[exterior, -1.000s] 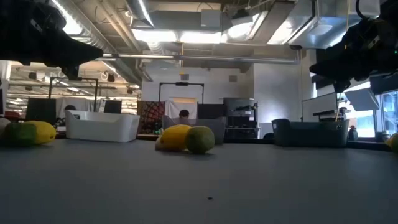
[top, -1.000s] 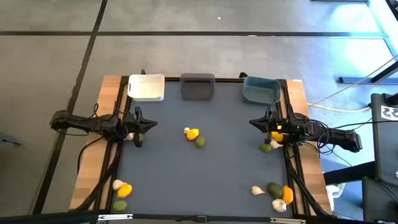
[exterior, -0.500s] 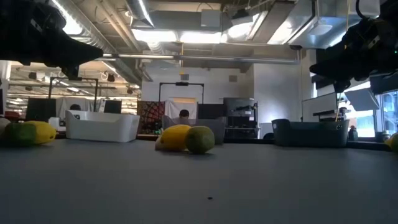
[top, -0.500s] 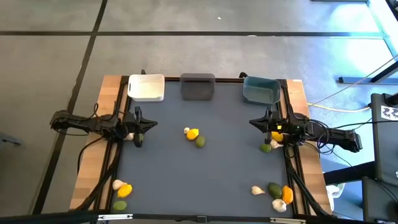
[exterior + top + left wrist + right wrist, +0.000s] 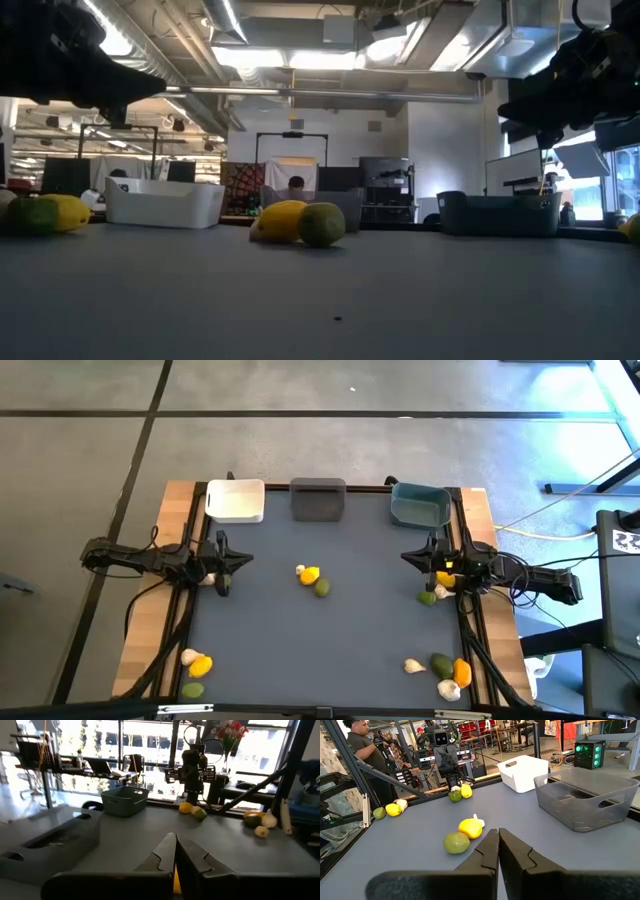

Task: Sort produce into baskets
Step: Put the garlic into the white bin

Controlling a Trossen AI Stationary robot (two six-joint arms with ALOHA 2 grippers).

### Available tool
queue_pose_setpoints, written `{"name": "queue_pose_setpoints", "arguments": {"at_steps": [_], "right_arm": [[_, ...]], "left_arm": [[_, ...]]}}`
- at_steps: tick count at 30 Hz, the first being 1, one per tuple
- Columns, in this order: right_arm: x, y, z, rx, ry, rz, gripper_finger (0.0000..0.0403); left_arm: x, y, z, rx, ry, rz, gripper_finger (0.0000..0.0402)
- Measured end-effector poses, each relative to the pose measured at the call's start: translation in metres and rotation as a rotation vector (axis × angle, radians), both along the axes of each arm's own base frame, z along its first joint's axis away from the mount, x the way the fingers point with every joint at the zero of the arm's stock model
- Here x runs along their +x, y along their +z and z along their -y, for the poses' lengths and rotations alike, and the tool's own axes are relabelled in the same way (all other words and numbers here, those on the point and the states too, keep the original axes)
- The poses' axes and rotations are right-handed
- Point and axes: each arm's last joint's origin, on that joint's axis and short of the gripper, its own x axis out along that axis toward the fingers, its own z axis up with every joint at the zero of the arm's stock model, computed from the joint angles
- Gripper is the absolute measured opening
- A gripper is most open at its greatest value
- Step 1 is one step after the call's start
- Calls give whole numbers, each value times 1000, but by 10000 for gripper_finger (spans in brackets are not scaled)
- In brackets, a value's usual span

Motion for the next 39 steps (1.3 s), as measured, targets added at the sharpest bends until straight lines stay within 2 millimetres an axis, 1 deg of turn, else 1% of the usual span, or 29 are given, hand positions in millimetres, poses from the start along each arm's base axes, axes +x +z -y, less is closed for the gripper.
{"name": "queue_pose_setpoints", "arguments": {"at_steps": [7, 13, 17, 19, 22, 26, 32, 36, 39], "right_arm": [[0, 2, 0, -5, -1, 34, 14], [0, 3, 1, -7, -28, 40, 14], [0, 3, 1, -9, -47, 44, 14], [0, 3, 1, -9, -48, 44, 14], [0, 4, 2, -9, -53, 50, 14], [0, 10, 2, -17, -78, 116, 14], [0, 14, 3, -65, -103, 143, 14], [-1, 14, 4, -95, -126, 138, 14], [-1, 14, 4, -100, -127, 137, 14]], "left_arm": [[0, 2, -1, 79, 24, 4, 6], [-1, 12, -1, 65, 30, 109, 6], [-2, 19, -3, 139, 64, 154, 6], [-2, 20, -5, 144, 92, 165, 6], [-1, 19, -9, 146, 129, 147, 6], [2, 16, -13, 149, 171, 111, 6], [7, 18, -20, 96, 229, 139, 6], [15, 20, -24, 84, 262, 93, 6], [25, 28, -28, 90, 284, 51, 6]]}}
